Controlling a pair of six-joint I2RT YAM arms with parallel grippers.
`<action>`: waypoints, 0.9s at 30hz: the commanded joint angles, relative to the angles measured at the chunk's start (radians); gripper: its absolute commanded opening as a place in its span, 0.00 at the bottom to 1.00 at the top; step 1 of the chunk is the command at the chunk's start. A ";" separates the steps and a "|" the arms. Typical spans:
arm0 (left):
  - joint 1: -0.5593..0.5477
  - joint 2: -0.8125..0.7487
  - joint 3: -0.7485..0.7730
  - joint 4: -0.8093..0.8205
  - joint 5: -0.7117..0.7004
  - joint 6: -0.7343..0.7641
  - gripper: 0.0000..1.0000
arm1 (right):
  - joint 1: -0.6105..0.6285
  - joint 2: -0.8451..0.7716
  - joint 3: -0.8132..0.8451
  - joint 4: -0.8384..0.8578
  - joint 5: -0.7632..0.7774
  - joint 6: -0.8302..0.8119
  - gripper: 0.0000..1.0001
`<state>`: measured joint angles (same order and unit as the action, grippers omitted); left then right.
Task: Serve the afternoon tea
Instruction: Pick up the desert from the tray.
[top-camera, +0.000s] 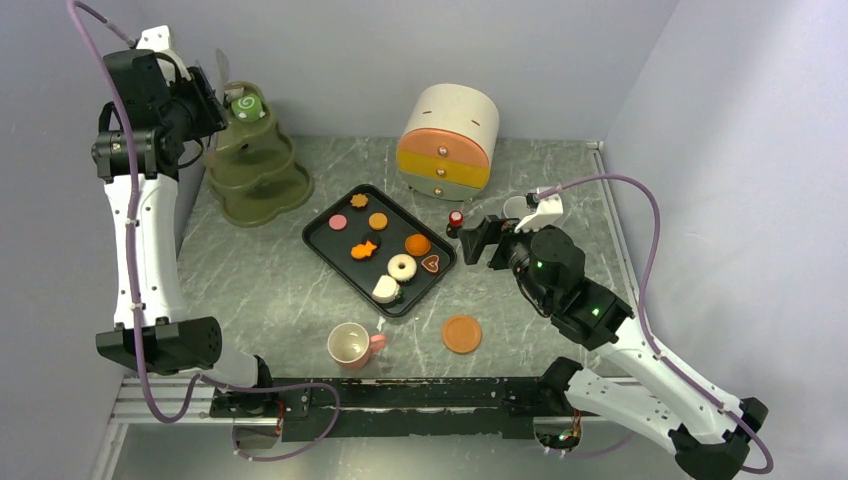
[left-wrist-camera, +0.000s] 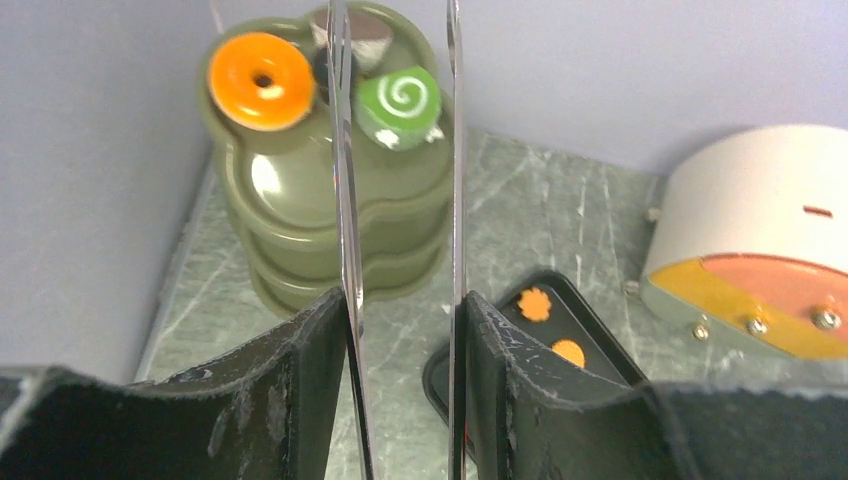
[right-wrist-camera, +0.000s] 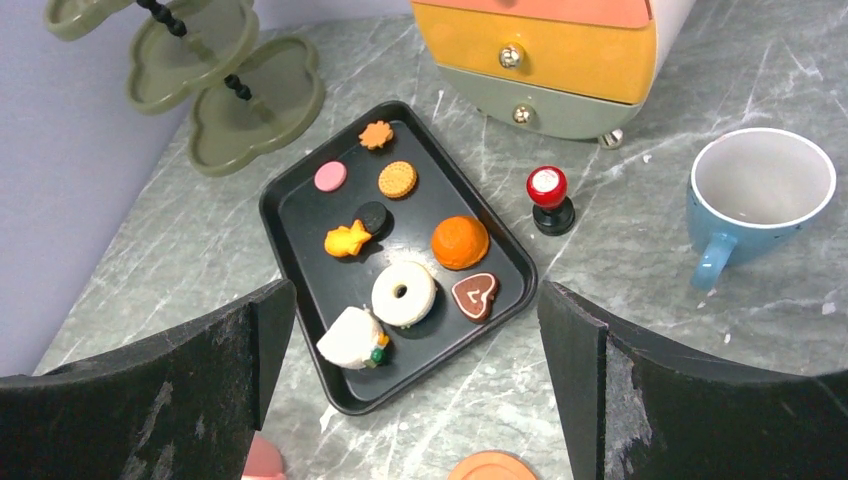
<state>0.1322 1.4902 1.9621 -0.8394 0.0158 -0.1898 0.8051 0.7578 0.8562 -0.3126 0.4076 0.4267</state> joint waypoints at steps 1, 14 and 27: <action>-0.039 -0.038 -0.054 0.009 0.139 0.017 0.49 | -0.005 -0.015 0.020 -0.003 -0.005 0.017 0.95; -0.399 0.027 -0.119 -0.068 -0.011 0.070 0.49 | -0.006 0.026 0.057 -0.043 -0.047 -0.001 0.95; -0.556 0.045 -0.327 -0.089 -0.193 0.068 0.48 | -0.005 0.018 0.060 -0.063 -0.009 0.001 0.95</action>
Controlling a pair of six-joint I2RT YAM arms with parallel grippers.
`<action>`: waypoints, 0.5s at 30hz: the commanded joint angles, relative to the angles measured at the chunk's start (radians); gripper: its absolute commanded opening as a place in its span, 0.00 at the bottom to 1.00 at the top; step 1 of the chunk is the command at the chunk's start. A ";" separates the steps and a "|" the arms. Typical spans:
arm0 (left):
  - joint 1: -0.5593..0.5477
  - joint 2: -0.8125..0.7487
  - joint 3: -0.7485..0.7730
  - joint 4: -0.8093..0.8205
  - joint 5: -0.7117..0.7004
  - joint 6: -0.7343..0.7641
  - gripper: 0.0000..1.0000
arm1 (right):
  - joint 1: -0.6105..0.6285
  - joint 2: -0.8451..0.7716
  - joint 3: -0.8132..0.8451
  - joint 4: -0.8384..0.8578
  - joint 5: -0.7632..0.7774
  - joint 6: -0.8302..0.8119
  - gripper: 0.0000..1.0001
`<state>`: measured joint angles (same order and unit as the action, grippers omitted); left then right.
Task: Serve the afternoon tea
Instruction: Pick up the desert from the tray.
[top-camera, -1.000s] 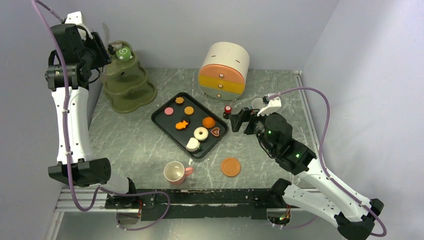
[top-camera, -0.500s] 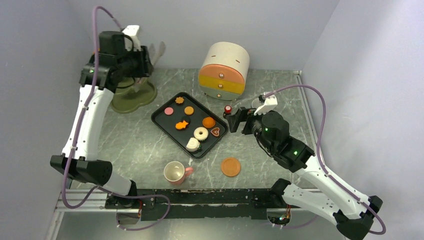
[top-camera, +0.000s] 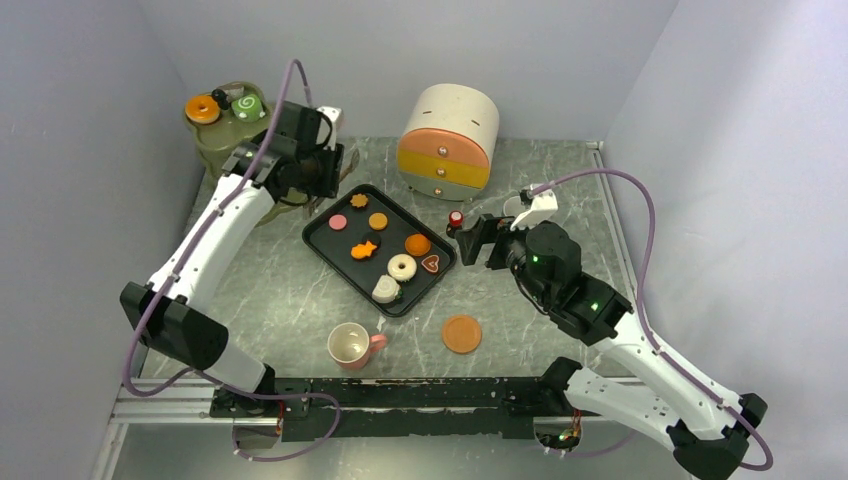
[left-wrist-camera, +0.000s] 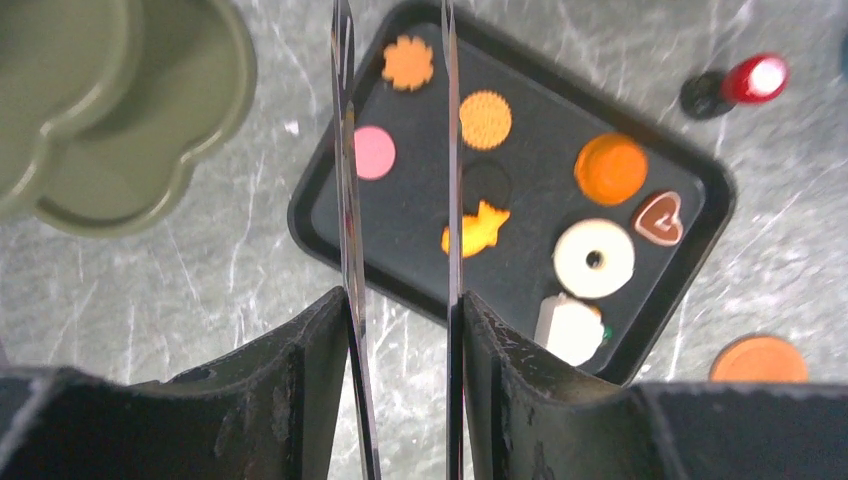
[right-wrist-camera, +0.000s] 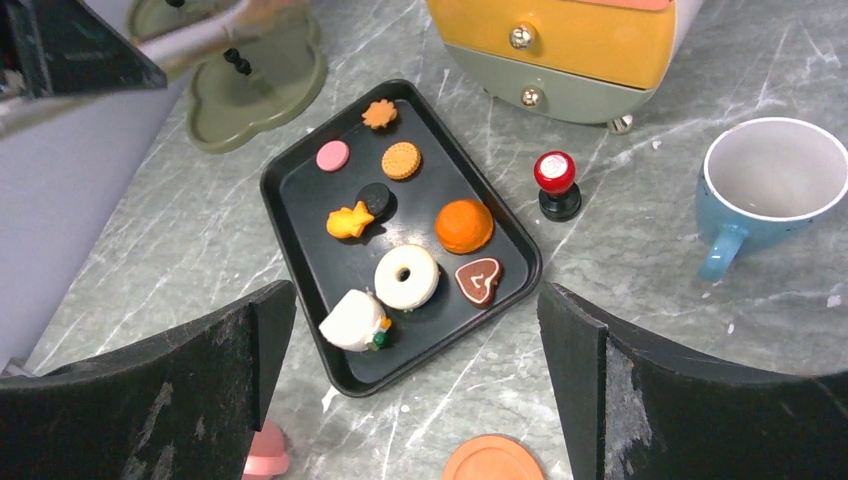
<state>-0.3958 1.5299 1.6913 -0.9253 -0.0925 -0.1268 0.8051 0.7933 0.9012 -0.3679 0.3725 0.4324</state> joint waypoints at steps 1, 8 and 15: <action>-0.032 0.014 -0.071 -0.003 -0.081 0.007 0.48 | -0.004 -0.018 0.013 -0.007 0.029 -0.006 0.95; -0.068 0.040 -0.188 0.028 -0.136 0.008 0.48 | -0.005 -0.026 0.004 0.012 0.010 -0.013 0.95; -0.073 0.078 -0.256 0.009 -0.164 0.009 0.48 | -0.005 -0.016 0.009 0.010 0.012 -0.011 0.95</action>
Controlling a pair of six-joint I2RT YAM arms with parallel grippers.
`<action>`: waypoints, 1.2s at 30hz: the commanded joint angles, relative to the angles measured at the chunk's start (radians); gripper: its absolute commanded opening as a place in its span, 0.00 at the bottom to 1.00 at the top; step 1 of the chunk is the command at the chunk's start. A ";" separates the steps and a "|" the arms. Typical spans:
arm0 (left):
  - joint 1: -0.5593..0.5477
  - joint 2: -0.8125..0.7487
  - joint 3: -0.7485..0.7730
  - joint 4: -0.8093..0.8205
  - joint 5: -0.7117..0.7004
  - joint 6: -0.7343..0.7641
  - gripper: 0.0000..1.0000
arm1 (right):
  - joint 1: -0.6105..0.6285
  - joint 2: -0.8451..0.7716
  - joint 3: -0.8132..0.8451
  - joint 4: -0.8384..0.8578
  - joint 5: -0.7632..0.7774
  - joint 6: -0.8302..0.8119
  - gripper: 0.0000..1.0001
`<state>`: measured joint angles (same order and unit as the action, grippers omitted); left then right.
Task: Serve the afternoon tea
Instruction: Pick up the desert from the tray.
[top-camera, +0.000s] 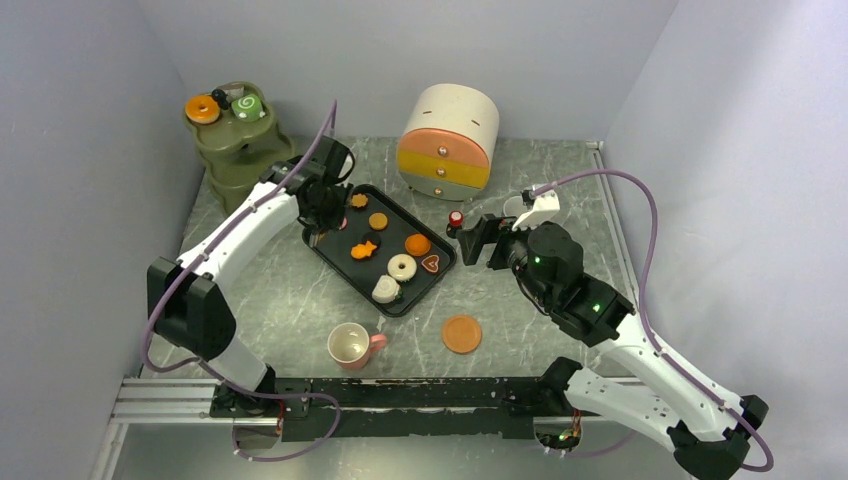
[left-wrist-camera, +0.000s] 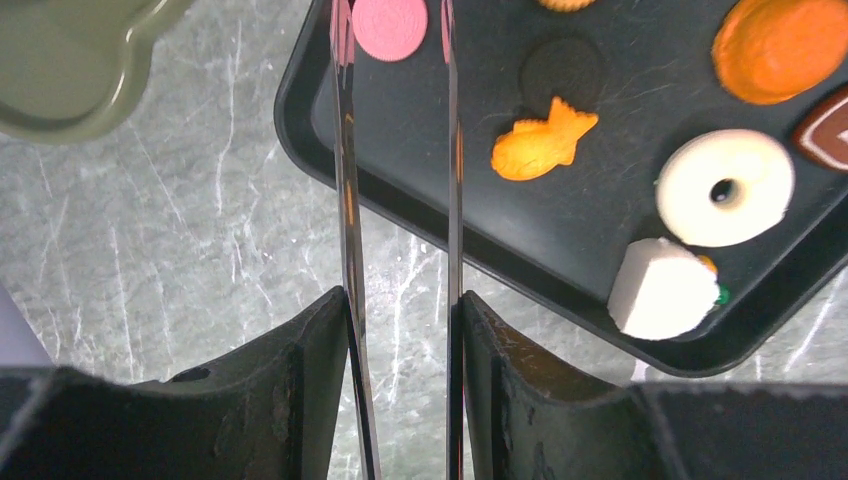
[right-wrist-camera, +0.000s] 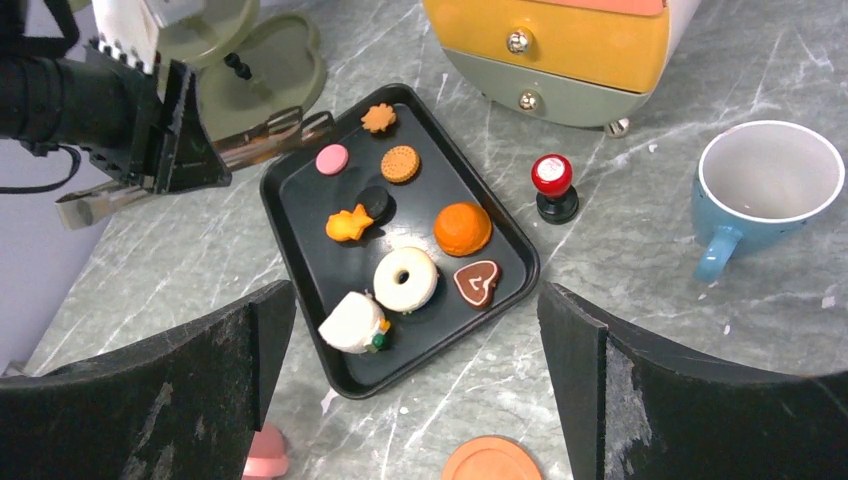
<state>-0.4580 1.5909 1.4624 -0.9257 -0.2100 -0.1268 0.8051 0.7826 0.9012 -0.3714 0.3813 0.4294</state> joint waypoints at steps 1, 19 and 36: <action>-0.011 0.021 -0.036 0.009 -0.055 0.010 0.48 | -0.005 -0.005 0.007 0.015 0.001 -0.009 0.95; -0.002 0.078 -0.122 0.097 -0.023 0.018 0.51 | -0.004 -0.010 -0.018 0.035 0.004 -0.013 0.95; 0.013 0.080 -0.126 0.139 0.061 0.019 0.50 | -0.006 0.003 -0.042 0.041 -0.009 -0.016 0.95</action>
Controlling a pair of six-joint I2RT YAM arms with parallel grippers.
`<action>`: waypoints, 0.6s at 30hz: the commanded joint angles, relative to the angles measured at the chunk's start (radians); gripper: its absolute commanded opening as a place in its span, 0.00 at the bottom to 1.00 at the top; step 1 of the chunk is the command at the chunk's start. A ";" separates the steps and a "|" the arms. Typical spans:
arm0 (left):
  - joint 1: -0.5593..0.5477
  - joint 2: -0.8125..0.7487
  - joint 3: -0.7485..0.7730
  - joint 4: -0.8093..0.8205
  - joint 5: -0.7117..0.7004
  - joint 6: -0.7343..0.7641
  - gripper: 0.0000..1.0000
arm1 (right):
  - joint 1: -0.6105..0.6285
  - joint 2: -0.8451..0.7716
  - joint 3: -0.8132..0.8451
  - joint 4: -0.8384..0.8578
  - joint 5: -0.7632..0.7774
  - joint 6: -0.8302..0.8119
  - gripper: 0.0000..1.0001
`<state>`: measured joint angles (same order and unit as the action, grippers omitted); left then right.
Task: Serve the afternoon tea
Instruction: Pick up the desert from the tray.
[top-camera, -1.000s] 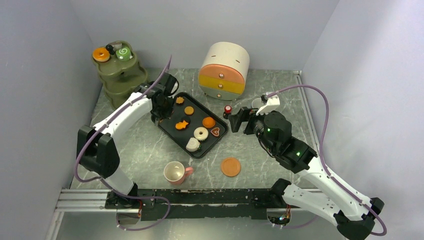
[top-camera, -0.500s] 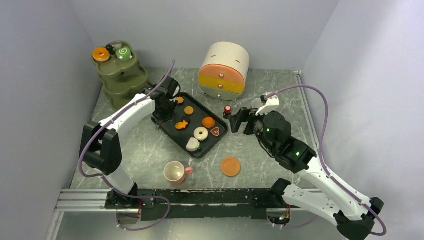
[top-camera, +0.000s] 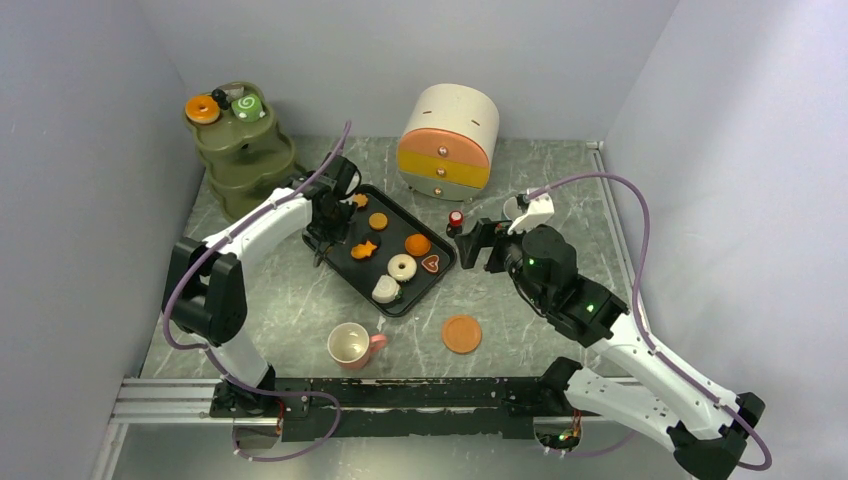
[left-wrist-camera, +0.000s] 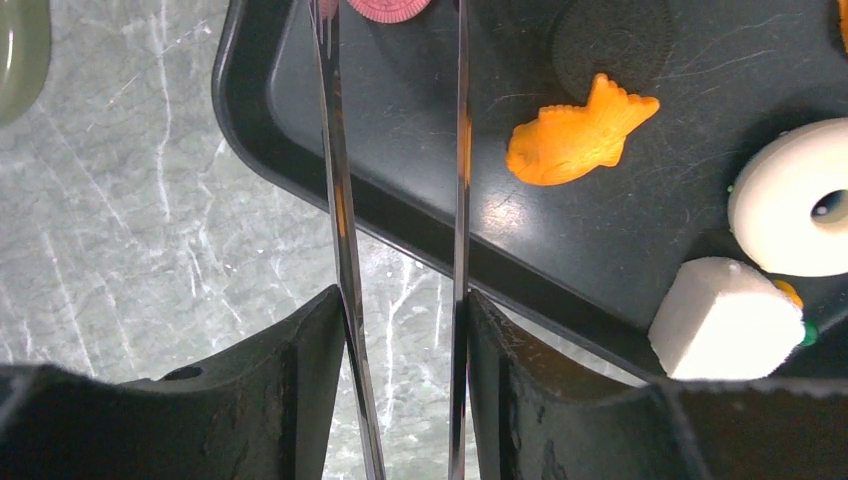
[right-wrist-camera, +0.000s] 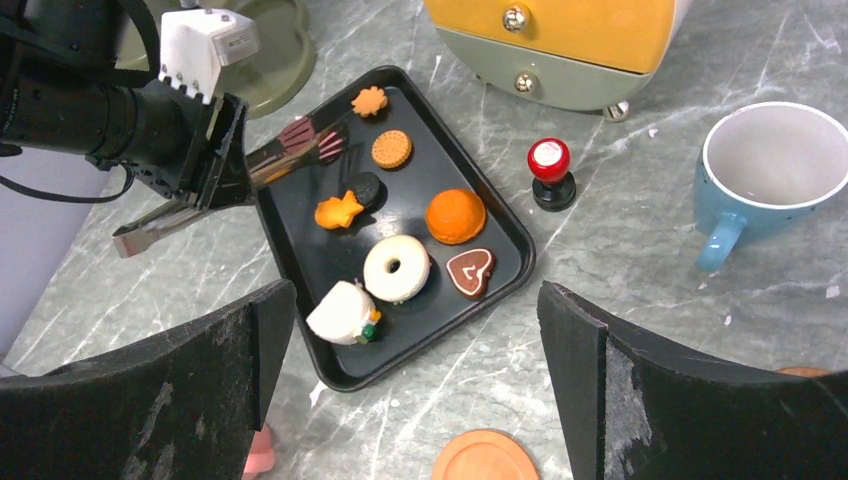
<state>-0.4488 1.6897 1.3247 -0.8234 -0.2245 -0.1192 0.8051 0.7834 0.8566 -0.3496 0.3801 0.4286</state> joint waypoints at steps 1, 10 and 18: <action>0.004 -0.020 0.012 0.036 0.086 0.012 0.50 | -0.005 0.004 0.007 0.019 -0.011 -0.016 0.95; 0.004 -0.036 0.011 0.020 0.069 0.004 0.51 | -0.006 0.003 0.002 0.028 -0.018 -0.005 0.95; 0.005 -0.047 -0.016 0.033 0.071 -0.003 0.53 | -0.005 0.001 0.005 0.029 -0.023 -0.004 0.95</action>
<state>-0.4484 1.6749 1.3205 -0.8112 -0.1535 -0.1196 0.8051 0.7937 0.8562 -0.3439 0.3622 0.4252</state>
